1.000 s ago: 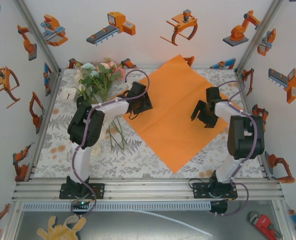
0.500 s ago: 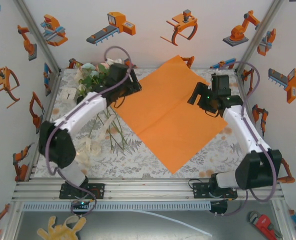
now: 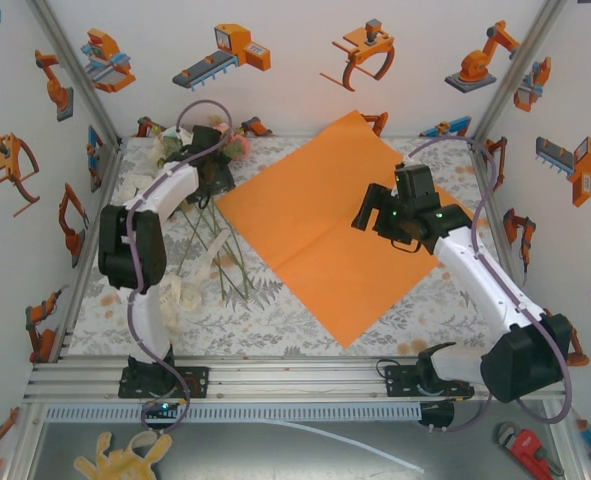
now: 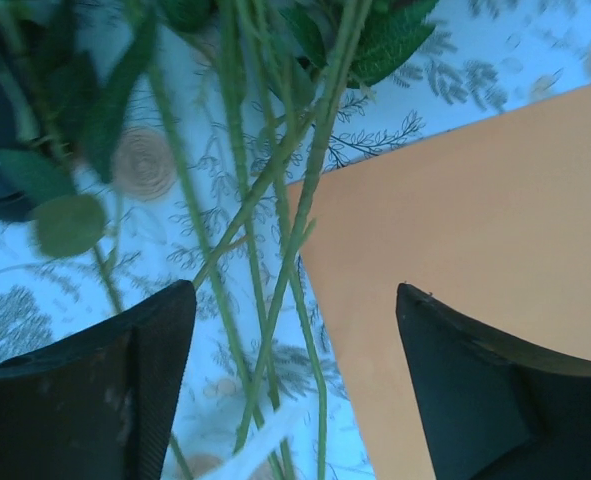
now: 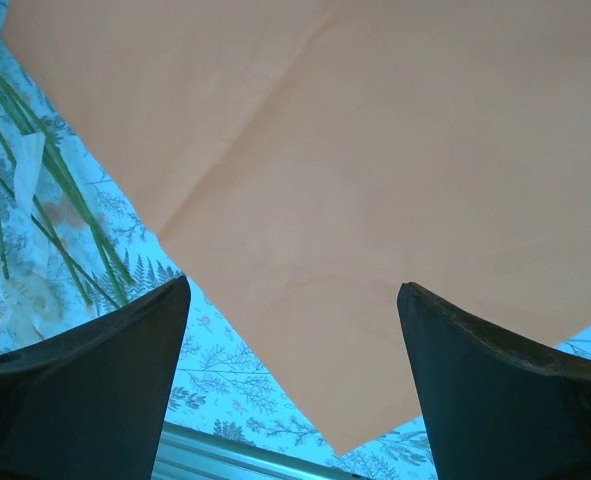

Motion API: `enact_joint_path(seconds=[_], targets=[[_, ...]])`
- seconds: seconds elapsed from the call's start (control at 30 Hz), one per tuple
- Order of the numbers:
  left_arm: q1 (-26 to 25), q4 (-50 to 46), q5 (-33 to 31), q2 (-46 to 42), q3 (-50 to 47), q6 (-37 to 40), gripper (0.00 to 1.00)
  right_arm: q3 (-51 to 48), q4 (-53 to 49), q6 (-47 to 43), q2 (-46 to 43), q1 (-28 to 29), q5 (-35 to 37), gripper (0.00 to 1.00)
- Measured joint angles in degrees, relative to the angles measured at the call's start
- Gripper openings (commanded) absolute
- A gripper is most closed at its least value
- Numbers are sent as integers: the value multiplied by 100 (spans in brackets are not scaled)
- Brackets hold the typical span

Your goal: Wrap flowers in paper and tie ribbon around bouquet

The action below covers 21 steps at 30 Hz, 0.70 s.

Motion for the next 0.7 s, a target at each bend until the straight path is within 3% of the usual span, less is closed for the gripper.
enact_joint_path(seconds=[0.3, 0.53, 0.6, 0.7], targets=[[85, -31, -170, 916, 695, 776, 76, -153, -61, 2, -186, 0, 55, 77], [144, -37, -68, 1141, 769, 1045, 47, -153, -105, 4, -190, 0, 118, 77], [144, -66, -2, 1141, 796, 1049, 32, -153, -120, 13, -190, 0, 122, 77], [144, -162, 90, 1141, 887, 1038, 24, -153, -129, 26, -190, 0, 120, 77]])
